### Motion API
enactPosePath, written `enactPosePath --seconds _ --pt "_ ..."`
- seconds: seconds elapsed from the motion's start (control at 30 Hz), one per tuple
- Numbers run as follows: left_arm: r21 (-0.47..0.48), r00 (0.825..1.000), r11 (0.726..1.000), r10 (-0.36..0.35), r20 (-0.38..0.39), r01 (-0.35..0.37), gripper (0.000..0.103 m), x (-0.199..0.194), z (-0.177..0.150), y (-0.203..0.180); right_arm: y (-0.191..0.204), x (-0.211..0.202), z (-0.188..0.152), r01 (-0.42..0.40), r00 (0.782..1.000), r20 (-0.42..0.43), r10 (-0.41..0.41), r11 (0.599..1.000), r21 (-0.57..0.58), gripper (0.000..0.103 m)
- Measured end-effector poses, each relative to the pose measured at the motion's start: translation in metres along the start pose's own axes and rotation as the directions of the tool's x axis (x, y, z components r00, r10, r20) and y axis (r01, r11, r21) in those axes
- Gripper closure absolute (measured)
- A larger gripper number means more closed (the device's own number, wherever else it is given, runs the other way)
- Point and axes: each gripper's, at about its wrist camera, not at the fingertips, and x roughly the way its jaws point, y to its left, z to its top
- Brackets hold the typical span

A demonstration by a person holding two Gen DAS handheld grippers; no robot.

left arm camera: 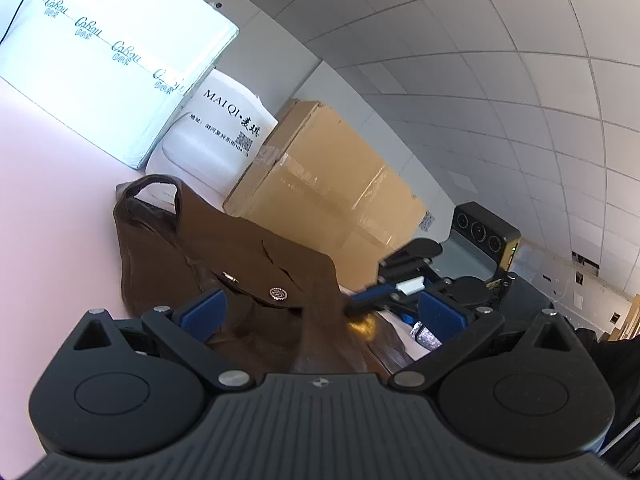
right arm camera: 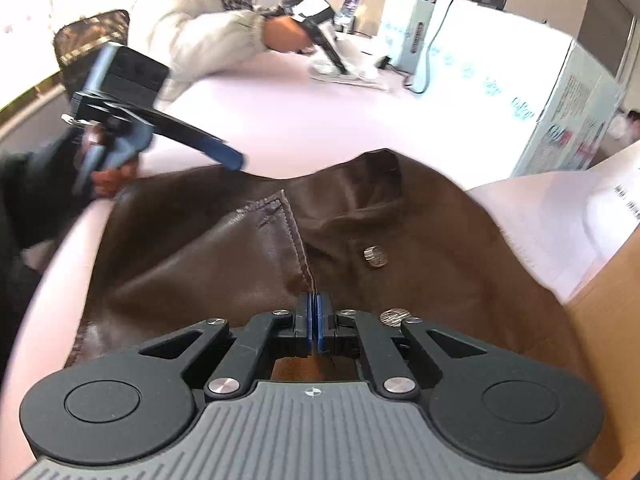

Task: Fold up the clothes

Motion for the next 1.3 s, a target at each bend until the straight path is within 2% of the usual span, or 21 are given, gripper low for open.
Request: enactPosePath --seconds 0.07,0.13,0.17,0.2,0.27,0.3,0.37,0.47,0.53,0.57,0.6,0.63,0.77,0.8,0.9,1.0,1.17,1.3 --pt "-0.003 1.0 1.0 -0.002 0.005 0.002 0.0 -0.001 0.0 0.0 0.001 0.015 -0.005 0.007 0.999 -0.033 -0.006 1.0 0.011 0.1" --pt "-0.004 1.0 1.0 -0.003 0.006 0.003 0.0 -0.001 0.0 0.0 0.001 0.024 -0.009 0.03 0.999 -0.045 -0.029 0.999 0.027 0.095" --pt "-0.004 1.0 1.0 -0.004 0.008 0.004 0.0 -0.002 0.0 0.0 0.002 0.029 -0.011 0.041 0.998 -0.051 -0.039 0.999 0.036 0.083" --pt "-0.005 1.0 1.0 -0.006 0.01 0.006 0.0 -0.002 0.0 0.0 -0.002 0.021 -0.012 0.086 0.996 -0.011 -0.085 0.994 0.067 0.075" --pt "-0.008 1.0 1.0 -0.011 0.015 0.011 0.0 -0.003 0.0 0.001 -0.007 0.005 -0.015 0.167 0.983 0.061 -0.175 0.979 0.117 0.075" --pt "-0.009 1.0 1.0 -0.013 0.017 0.013 0.0 -0.003 0.0 0.001 -0.007 -0.006 -0.017 0.229 0.966 0.093 -0.242 0.965 0.127 0.075" --pt "-0.01 1.0 1.0 -0.018 0.021 0.018 0.0 -0.003 0.0 0.001 0.001 -0.019 -0.02 0.381 0.918 0.093 -0.385 0.922 0.064 0.075" --pt "-0.01 1.0 1.0 -0.022 0.02 0.022 0.0 -0.002 0.0 0.001 0.019 -0.016 -0.033 0.541 0.839 0.038 -0.542 0.828 -0.147 0.075" --pt "-0.008 1.0 1.0 -0.019 0.013 0.019 0.0 -0.001 0.0 0.001 0.024 -0.001 -0.044 0.511 0.846 -0.047 -0.53 0.834 -0.206 0.076" --pt "-0.008 1.0 1.0 -0.017 0.015 0.017 0.0 -0.001 0.0 0.001 0.026 0.002 -0.046 0.515 0.841 -0.052 -0.538 0.826 -0.228 0.076" --pt "-0.008 1.0 1.0 -0.016 0.018 0.016 0.0 -0.001 0.0 0.001 0.03 0.012 -0.051 0.535 0.818 -0.058 -0.573 0.793 -0.291 0.076" --pt "-0.009 1.0 1.0 -0.015 0.022 0.015 0.0 -0.002 0.0 0.001 0.032 0.016 -0.054 0.541 0.807 -0.062 -0.587 0.778 -0.32 0.076" --pt "-0.015 0.999 1.0 -0.015 0.032 0.015 0.0 -0.004 -0.001 0.001 0.034 0.037 -0.056 0.525 0.793 -0.089 -0.603 0.75 -0.403 0.077" --pt "-0.018 0.999 1.0 -0.016 0.032 0.017 0.0 -0.004 -0.001 0.002 0.034 0.04 -0.055 0.511 0.796 -0.097 -0.597 0.75 -0.419 0.08" --pt "-0.02 0.999 0.999 -0.025 0.031 0.026 0.0 -0.004 -0.001 0.002 0.035 0.046 -0.052 0.467 0.816 -0.118 -0.566 0.766 -0.442 0.081" --pt "-0.02 0.999 0.999 -0.039 0.035 0.04 0.0 -0.005 -0.001 0.002 0.04 0.045 -0.052 0.442 0.819 -0.136 -0.557 0.764 -0.471 0.081" --pt "-0.019 0.998 0.998 -0.051 0.038 0.052 0.0 -0.005 -0.001 0.002 0.043 0.055 -0.047 0.435 0.8 -0.145 -0.582 0.73 -0.528 0.08" --pt "-0.021 0.997 0.998 -0.056 0.046 0.057 0.0 -0.006 -0.001 0.002 0.042 0.069 -0.044 0.46 0.768 -0.138 -0.626 0.688 -0.561 0.081"
